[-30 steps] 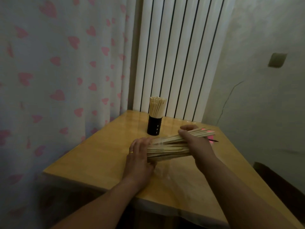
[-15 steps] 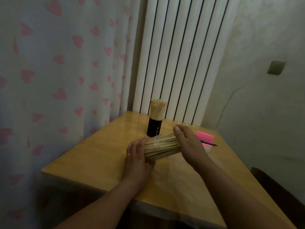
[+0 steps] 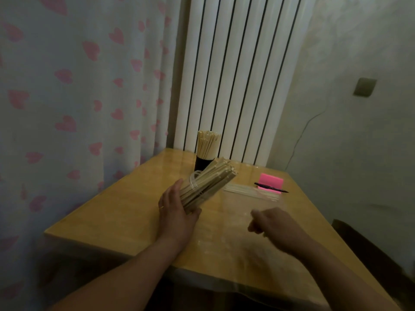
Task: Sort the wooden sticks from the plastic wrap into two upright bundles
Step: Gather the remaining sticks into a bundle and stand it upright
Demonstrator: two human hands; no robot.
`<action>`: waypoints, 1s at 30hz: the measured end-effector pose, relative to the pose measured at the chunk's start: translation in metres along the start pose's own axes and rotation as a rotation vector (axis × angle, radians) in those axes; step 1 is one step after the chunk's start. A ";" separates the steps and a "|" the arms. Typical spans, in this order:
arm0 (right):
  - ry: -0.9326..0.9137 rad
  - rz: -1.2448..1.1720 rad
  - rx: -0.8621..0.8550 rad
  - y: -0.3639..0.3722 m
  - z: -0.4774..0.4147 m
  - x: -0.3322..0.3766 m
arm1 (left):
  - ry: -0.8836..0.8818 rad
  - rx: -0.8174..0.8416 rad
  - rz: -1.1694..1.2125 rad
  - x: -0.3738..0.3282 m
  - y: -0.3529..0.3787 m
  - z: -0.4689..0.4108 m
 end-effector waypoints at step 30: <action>0.563 -0.142 -0.158 0.130 -0.205 -0.108 | 0.091 0.018 -0.021 0.019 0.103 -0.063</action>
Point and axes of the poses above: each hand's wrist, its own z-axis away from the middle knuckle, its own y-axis out of the palm, x = y × z, the point moved 4 cm from there along -z, towards the middle knuckle, and after that the axes turned 15 degrees about -x, right-handed, at the moved point
